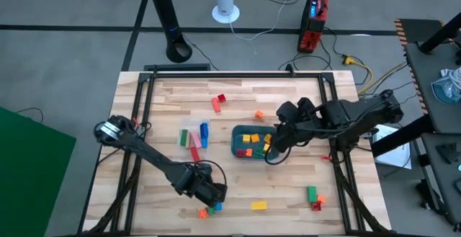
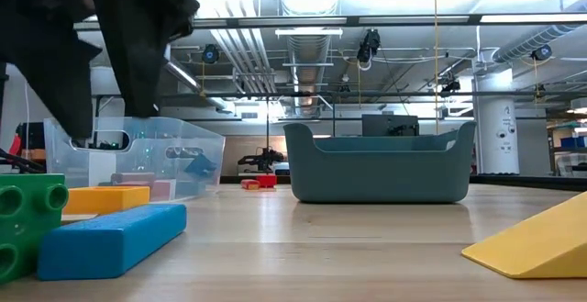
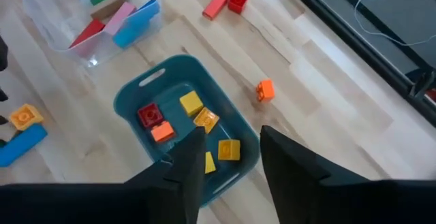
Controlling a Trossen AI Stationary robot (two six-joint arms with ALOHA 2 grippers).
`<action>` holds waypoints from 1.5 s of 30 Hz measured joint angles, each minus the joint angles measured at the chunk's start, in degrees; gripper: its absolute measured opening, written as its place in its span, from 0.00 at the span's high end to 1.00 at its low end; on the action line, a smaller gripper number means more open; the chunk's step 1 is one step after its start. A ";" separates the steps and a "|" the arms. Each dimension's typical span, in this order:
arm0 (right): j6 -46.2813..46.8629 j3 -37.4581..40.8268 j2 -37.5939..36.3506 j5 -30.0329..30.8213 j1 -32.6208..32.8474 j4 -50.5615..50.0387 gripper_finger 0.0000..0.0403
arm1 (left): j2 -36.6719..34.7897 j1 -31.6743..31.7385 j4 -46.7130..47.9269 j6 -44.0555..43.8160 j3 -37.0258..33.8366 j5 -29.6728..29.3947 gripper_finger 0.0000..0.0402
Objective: Sort blocks by size
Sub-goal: Put the yellow square game piece into the blue bin
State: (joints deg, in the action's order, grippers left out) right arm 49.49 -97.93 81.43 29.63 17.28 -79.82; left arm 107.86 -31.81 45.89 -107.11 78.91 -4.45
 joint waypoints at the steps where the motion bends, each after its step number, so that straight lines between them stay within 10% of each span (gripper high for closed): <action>1: 0.00 0.08 0.00 -0.06 0.00 0.02 0.66 | 0.39 0.02 0.04 -0.14 0.00 -0.02 0.52; 45: 0.35 0.24 0.05 -1.58 0.00 1.32 0.52 | 6.75 0.15 -1.67 6.15 -1.42 -0.55 0.42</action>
State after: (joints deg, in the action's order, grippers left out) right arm 49.84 -97.69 81.48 28.05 17.28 -78.50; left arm 114.61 -31.66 44.21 -100.96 77.50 -4.99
